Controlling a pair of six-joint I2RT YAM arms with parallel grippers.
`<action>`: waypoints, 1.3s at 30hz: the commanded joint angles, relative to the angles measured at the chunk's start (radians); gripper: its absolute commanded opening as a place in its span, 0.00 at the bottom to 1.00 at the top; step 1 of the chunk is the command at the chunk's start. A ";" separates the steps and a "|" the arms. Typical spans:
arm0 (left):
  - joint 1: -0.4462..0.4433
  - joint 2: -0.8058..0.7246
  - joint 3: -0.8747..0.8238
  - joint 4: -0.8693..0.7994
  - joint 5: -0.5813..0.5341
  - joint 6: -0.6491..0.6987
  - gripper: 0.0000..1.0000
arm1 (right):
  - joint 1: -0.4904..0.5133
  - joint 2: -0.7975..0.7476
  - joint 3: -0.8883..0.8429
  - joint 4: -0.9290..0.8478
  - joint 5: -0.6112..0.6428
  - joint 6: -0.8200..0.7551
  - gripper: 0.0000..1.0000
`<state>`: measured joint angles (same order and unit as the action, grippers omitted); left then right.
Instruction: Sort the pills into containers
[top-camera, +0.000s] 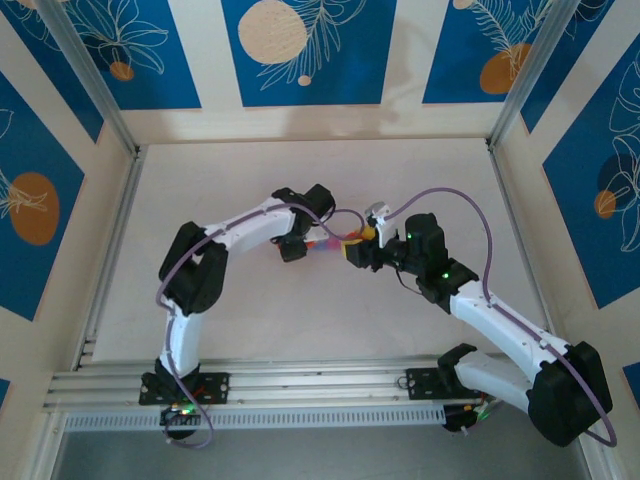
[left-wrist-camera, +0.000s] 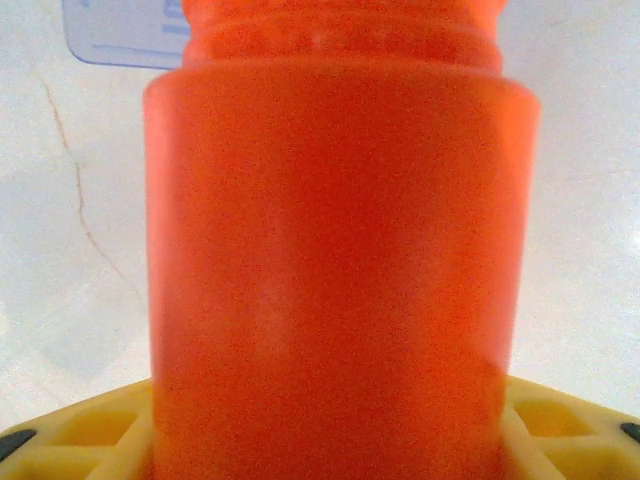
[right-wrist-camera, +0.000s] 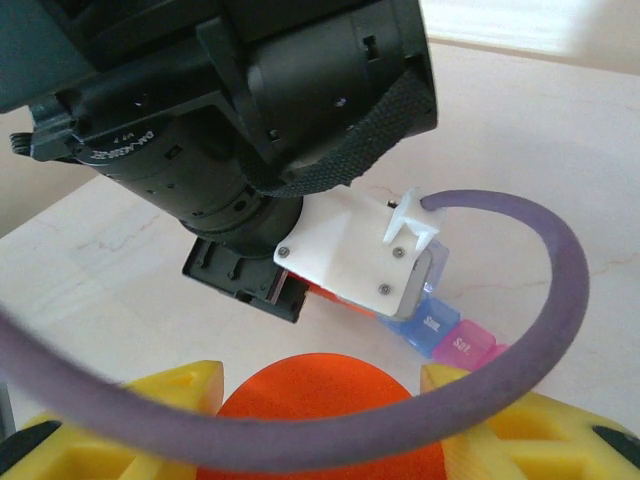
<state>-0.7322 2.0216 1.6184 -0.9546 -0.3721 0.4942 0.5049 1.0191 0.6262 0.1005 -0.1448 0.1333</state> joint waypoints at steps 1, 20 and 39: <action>0.013 -0.085 -0.071 0.083 0.111 -0.026 0.00 | 0.003 0.000 0.012 0.045 -0.009 0.007 0.30; 0.125 -0.508 -0.644 0.814 0.412 -0.240 0.00 | -0.003 -0.141 0.061 -0.016 -0.064 0.069 0.30; 0.173 -0.796 -1.347 2.328 0.622 -0.537 0.00 | -0.003 -0.171 0.005 0.006 -0.028 0.070 0.30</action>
<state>-0.5671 1.2369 0.2844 1.0035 0.2523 0.0475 0.5030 0.8539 0.6655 0.0540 -0.1753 0.1902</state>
